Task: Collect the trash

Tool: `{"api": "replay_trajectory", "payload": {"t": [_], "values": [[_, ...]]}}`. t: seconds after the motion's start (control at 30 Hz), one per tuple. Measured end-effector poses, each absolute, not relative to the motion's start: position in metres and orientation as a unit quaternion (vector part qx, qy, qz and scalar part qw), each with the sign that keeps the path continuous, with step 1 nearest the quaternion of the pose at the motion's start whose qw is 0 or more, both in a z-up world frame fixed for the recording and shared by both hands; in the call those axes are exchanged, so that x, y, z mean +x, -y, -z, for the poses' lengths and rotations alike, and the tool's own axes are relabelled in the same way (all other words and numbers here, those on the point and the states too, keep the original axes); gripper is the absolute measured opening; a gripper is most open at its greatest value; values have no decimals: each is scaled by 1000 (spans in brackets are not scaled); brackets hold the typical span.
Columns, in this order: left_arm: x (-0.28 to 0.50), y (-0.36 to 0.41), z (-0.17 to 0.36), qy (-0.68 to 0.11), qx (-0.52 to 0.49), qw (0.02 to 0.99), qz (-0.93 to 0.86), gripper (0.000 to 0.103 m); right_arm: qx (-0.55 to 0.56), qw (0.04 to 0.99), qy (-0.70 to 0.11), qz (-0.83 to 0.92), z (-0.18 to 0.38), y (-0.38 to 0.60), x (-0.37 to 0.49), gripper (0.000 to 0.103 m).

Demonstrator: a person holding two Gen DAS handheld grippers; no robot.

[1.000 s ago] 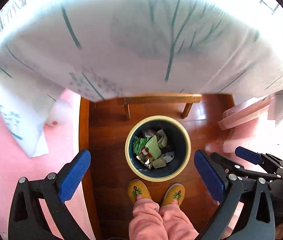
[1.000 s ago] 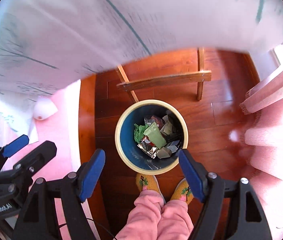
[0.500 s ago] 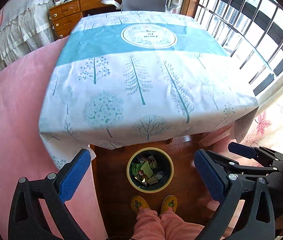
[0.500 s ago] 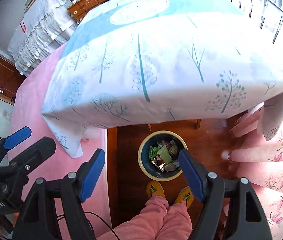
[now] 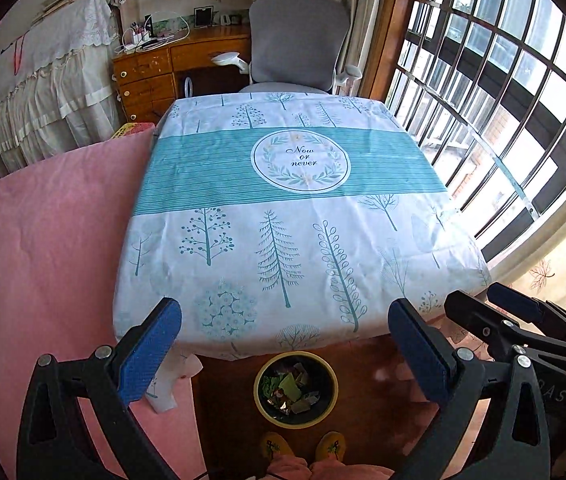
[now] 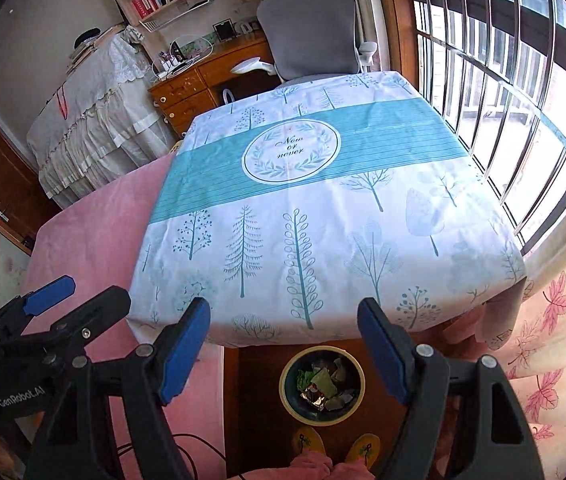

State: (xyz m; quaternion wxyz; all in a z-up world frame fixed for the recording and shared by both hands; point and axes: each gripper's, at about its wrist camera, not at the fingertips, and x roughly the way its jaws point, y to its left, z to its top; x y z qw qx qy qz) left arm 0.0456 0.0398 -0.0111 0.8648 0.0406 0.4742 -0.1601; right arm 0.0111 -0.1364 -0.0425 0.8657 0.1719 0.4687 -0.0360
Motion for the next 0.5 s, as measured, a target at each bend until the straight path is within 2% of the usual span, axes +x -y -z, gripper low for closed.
{"api": "replay_trajectory", "payload": {"t": [0.5], "values": [[47, -38, 12, -480, 42, 871, 93, 102, 133, 877, -460, 40, 28, 131, 21, 77]]}}
